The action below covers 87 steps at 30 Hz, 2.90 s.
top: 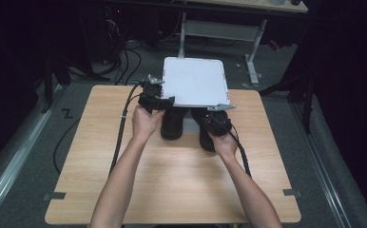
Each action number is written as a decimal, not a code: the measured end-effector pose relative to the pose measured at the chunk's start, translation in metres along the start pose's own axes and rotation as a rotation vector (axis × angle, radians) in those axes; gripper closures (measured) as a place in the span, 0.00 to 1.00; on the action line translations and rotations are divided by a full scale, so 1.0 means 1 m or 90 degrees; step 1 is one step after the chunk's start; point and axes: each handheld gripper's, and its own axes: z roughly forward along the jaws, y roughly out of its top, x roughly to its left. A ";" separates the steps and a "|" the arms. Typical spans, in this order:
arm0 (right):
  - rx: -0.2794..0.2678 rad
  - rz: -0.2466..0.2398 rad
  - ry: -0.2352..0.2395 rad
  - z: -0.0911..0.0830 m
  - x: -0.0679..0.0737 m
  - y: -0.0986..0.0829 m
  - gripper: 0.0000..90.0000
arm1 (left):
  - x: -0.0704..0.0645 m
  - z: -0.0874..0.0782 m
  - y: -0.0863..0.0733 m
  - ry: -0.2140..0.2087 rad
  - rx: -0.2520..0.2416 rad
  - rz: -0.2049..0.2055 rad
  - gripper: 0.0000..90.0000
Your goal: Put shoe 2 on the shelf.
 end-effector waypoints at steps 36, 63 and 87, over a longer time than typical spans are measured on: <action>-0.091 -0.023 0.031 -0.083 -0.010 -0.046 0.58 | 0.001 -0.001 -0.001 -0.007 -0.007 -0.001 0.48; -0.026 -0.002 0.032 -0.018 -0.021 -0.026 0.82 | 0.003 -0.001 0.000 -0.009 -0.004 0.000 0.49; -0.022 0.017 -0.004 0.004 -0.030 -0.016 0.63 | 0.003 -0.003 0.000 -0.007 -0.013 0.006 0.52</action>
